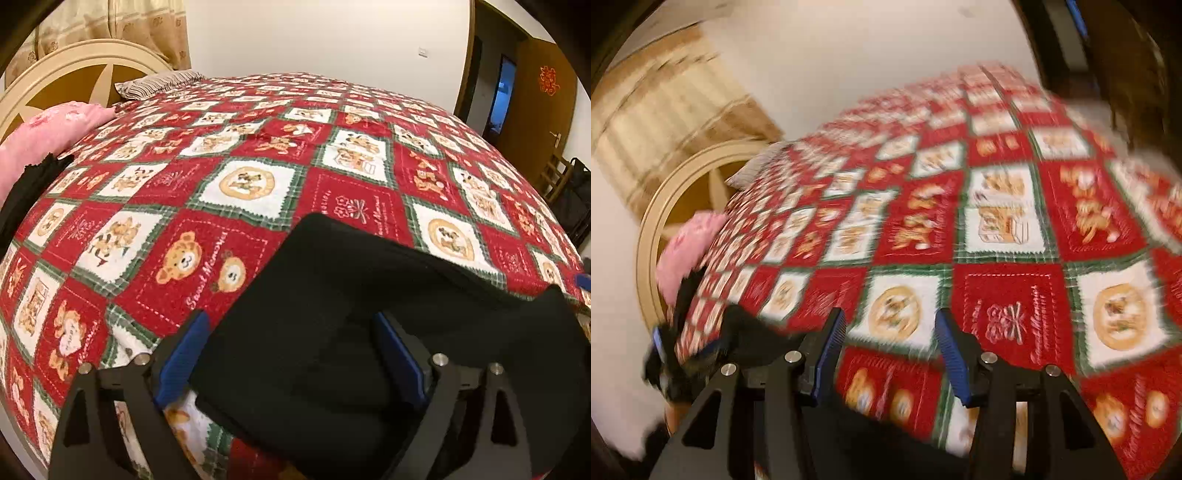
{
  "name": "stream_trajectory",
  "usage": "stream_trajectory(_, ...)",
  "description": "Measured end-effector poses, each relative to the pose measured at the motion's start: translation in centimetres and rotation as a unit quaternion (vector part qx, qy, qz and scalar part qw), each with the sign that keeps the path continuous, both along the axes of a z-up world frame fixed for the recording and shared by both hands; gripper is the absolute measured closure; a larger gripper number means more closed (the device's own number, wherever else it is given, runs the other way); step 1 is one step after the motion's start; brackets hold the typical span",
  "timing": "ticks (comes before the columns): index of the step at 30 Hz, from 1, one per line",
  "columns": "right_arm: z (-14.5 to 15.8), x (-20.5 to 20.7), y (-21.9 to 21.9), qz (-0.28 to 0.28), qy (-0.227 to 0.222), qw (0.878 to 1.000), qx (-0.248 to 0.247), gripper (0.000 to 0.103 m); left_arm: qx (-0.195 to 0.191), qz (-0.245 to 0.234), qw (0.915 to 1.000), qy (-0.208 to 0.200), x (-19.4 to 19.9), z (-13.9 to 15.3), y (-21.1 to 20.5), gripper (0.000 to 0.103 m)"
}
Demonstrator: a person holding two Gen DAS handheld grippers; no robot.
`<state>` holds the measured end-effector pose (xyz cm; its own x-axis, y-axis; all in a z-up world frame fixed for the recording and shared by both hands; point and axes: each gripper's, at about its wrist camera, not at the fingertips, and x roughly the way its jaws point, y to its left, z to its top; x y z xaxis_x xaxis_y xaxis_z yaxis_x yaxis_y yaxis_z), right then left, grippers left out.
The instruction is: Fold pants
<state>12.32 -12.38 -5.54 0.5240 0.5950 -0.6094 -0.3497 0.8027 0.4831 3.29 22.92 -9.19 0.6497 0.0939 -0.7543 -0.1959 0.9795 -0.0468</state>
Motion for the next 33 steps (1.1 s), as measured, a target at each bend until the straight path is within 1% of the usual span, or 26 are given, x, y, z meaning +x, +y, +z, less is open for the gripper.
stream_trajectory(2, -0.2, -2.1, 2.4, 0.045, 0.001, 0.999, -0.01, 0.051, 0.006, 0.005, 1.0, 0.0, -0.1, 0.1, -0.3, 0.009)
stream_trajectory(3, -0.5, -3.0, 4.1, 0.063, -0.002, 0.998, -0.024, 0.051, 0.006, 0.009, 0.9999, 0.001, -0.2, 0.4, -0.3, 0.011)
stream_trajectory(4, -0.9, -3.5, 4.7, 0.073, -0.005, 0.997, -0.031, 0.051, 0.007, 0.011, 0.9999, 0.0, -0.3, 0.9, -0.5, 0.012)
stream_trajectory(8, -2.1, -4.2, 9.8, 0.124, -0.017, 0.99, -0.061, 0.051, 0.038, -0.007, 0.9989, -0.027, -0.4, 3.6, -1.1, 0.013)
stream_trajectory(10, -3.0, -4.4, 11.1, 0.135, -0.022, 0.988, -0.071, 0.051, 0.031, -0.013, 0.9988, -0.036, 0.2, 4.9, -1.0, 0.013)
stream_trajectory(12, -4.3, -4.3, 11.8, 0.128, -0.024, 0.984, -0.119, 0.051, 0.013, -0.029, 0.9991, -0.029, 1.3, 5.6, -1.2, 0.015)
stream_trajectory(13, -5.0, -4.5, 11.5, 0.125, -0.023, 0.984, -0.128, 0.052, 0.005, -0.046, 0.9987, -0.021, 2.2, 5.6, -1.6, 0.016)
stream_trajectory(14, -5.3, -5.0, 10.8, 0.123, -0.035, 0.985, -0.118, 0.052, 0.005, -0.053, 0.9985, -0.013, 2.9, 5.3, -1.9, 0.02)
stream_trajectory(15, -5.5, -5.7, 10.2, 0.119, -0.044, 0.985, -0.116, 0.052, 0.012, -0.054, 0.9985, 0.002, 4.0, 4.6, -2.3, 0.024)
stream_trajectory(17, -5.8, -7.2, 9.5, 0.113, -0.07, 0.983, -0.126, 0.052, 0.026, -0.039, 0.9981, 0.039, 5.7, 2.8, -2.7, 0.03)
stream_trajectory(18, -6.0, -8.0, 9.5, 0.108, -0.085, 0.981, -0.137, 0.052, 0.029, -0.022, 0.9976, 0.059, 6.4, 1.8, -2.6, 0.028)
stream_trajectory(19, -5.9, -8.6, 9.5, 0.102, -0.094, 0.98, -0.145, 0.052, 0.011, -0.01, 0.9976, 0.068, 6.9, 0.8, -2.1, 0.027)
stream_trajectory(20, -5.9, -8.9, 9.5, 0.098, -0.096, 0.979, -0.149, 0.052, 0.001, 0.005, 0.998, 0.063, 7.3, 0.4, -1.7, 0.022)
stream_trajectory(21, -5.8, -8.9, 9.6, 0.096, -0.097, 0.979, -0.151, 0.051, 0.006, 0.019, 0.998, 0.06, 7.7, 0.3, -1.6, 0.02)
stream_trajectory(24, -5.7, -8.7, 9.7, 0.095, -0.098, 0.979, -0.149, 0.049, 0.037, 0.059, 0.9961, 0.055, 9.1, -0.1, -1.7, 0.017)
stream_trajectory(26, -5.6, -8.6, 10.1, 0.1, -0.099, 0.978, -0.154, 0.044, 0.034, 0.075, 0.9951, 0.054, 9.4, 0.0, -1.4, 0.016)
stream_trajectory(27, -5.5, -8.5, 10.6, 0.104, -0.098, 0.977, -0.16, 0.04, 0.031, 0.08, 0.9948, 0.053, 9.4, 0.0, -1.1, 0.016)
stream_trajectory(29, -4.9, -8.2, 11.2, 0.099, -0.097, 0.975, -0.171, 0.04, 0.021, 0.083, 0.9949, 0.054, 9.6, -0.2, -0.5, 0.016)
stream_trajectory(32, -2.2, -9.5, 9.2, 0.075, -0.115, 0.985, -0.108, 0.04, 0.018, 0.081, 0.9947, 0.061, 9.5, 0.5, -0.1, 0.018)
stream_trajectory(33, -1.2, -9.9, 7.9, 0.053, -0.118, 0.986, -0.103, 0.04, 0.019, 0.086, 0.9941, 0.064, 9.1, 1.0, 0.0, 0.02)
